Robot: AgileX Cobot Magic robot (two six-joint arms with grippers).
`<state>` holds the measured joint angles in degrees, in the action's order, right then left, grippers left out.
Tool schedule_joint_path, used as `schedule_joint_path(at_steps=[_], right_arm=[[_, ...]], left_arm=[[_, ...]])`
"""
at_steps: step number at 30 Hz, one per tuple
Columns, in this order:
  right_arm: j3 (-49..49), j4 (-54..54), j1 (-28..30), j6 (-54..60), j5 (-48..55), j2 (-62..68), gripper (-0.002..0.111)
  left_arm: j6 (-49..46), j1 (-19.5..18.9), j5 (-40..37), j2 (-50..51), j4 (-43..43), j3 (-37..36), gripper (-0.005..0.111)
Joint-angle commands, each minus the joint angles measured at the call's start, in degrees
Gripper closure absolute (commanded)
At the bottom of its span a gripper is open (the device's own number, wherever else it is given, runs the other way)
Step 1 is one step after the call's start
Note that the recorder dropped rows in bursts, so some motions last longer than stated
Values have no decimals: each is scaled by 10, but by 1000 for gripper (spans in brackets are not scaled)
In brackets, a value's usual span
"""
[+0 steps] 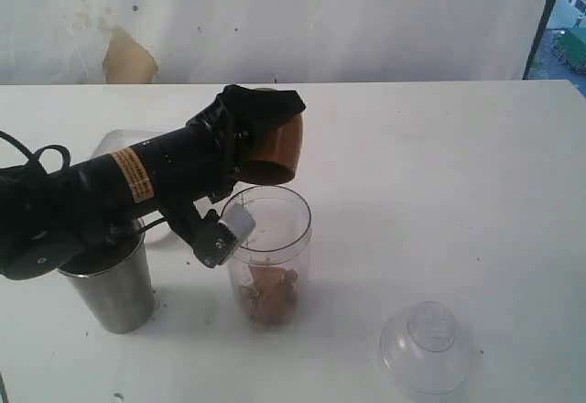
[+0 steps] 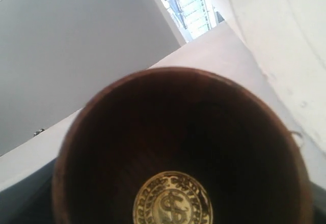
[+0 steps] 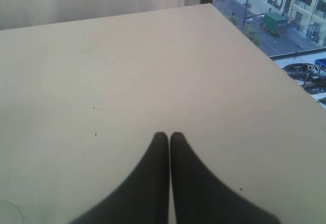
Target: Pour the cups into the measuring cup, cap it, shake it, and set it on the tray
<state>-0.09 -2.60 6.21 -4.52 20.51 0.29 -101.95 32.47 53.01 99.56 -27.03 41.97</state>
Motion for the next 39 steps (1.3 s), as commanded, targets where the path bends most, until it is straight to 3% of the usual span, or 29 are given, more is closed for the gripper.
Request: schedule_joint_path(at_steps=[1,15,20,24,29,30,32,36,39], right_arm=[[1,-2,2,-2,-4,-3,107],[1,-2,2,-2,-4,-3,107],[1,-2,2,-2,-4,-3,107],[1,-2,2,-2,-4,-3,107],[1,-2,2,-2,-4,-3,107],[1,-2,2,-2,-4,-3,107],[1,-2,2,-2,-4,-3,107],[1,-2,2,-2,-4,-3,107],[1,-2,2,-2,-4,-3,107]], left_arm=[[0,2,-9,0,14,-2,107],[0,2,-1,0,39,-2,107],[30,2,43,0,45,-2,107],[118,2,107,0,47,-2,107],[337,2,132,-2,60,-2,107],[431,2,126,-2,84,-2,107],[480,2,88,-2,126,3,107],[568,-7,-150,-2,244,81,107],[643,-32,-215,-2,257,129,107]])
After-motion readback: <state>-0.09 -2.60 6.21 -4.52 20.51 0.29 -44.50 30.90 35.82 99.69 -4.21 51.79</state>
